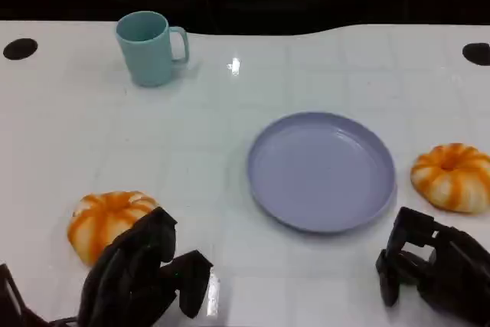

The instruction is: Grasp the bread from the table and place it into the plate.

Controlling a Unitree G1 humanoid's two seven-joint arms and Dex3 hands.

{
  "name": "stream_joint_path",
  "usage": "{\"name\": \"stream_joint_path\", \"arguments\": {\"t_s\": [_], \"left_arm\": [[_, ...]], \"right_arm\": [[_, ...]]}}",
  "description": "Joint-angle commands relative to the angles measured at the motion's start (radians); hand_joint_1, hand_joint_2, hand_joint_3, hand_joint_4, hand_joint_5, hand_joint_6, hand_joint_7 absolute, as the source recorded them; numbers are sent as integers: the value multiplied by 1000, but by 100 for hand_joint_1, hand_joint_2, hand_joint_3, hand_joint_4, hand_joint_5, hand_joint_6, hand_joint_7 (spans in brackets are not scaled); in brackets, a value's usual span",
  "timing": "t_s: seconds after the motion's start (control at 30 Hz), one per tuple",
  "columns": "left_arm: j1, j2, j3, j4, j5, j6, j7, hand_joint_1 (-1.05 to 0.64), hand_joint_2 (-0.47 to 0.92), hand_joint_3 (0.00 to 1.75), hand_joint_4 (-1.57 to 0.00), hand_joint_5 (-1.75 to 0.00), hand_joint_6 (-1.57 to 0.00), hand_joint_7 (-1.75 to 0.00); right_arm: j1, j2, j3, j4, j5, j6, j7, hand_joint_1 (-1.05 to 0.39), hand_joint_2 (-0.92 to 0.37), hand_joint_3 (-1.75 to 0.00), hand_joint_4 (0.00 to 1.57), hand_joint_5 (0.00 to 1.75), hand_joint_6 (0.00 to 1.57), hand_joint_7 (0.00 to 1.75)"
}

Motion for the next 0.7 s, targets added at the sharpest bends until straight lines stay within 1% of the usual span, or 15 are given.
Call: {"name": "stream_joint_path", "arguments": {"t_s": [0.03,0.23,0.33,0.43,0.53,0.57,0.6,0.63,0.67,0.7], "left_arm": [[-1,11,11,0,-12,-2,-14,-77,92,15,-108,-175,-88,-157],[-10,12,16,17,-9,-25,-29,-78,92,16,-108,-175,-89,-157],[-15,12,18,22,6,-58,-32,-78,92,17,-102,-175,-88,-146],[-15,18,13,10,31,-102,-27,-79,92,20,-90,-171,-80,-136],[-9,31,1,-20,79,-158,-8,-82,92,22,-73,-149,-63,-118],[-1,37,-7,-41,123,-193,19,-82,92,21,-70,-142,-60,-112],[7,45,-15,-69,161,-213,45,-83,92,20,-68,-134,-59,-102],[13,50,-21,-87,187,-226,63,-82,92,17,-63,-125,-57,-88],[20,64,-31,-112,230,-245,87,-82,92,16,-61,-123,-57,-83],[23,76,-39,-129,265,-264,105,-81,92,16,-55,-120,-54,-75]], "right_arm": [[-7,-13,-9,27,0,-16,9,-60,-92,-19,74,175,62,165],[-10,-11,-9,28,0,-18,7,-58,-92,-19,73,175,62,164],[-15,-10,-9,39,-2,-28,12,-58,-92,-19,73,175,62,164],[-15,-11,-7,39,-6,-28,5,-59,-92,-19,73,175,62,165],[-12,-11,-5,33,-7,-18,0,-59,-92,-18,73,175,63,164],[-12,-12,-4,32,-8,-20,0,-59,-92,-18,73,175,63,164],[-11,-13,-3,31,-10,-24,1,-59,-92,-18,73,175,62,164],[-11,-14,-3,31,-11,-28,1,-59,-92,-19,73,175,62,163],[-11,-13,-4,32,-7,-29,6,-59,-92,-20,73,175,62,163],[-11,-12,-6,34,-4,-30,9,-58,-92,-20,73,175,62,163]]}}
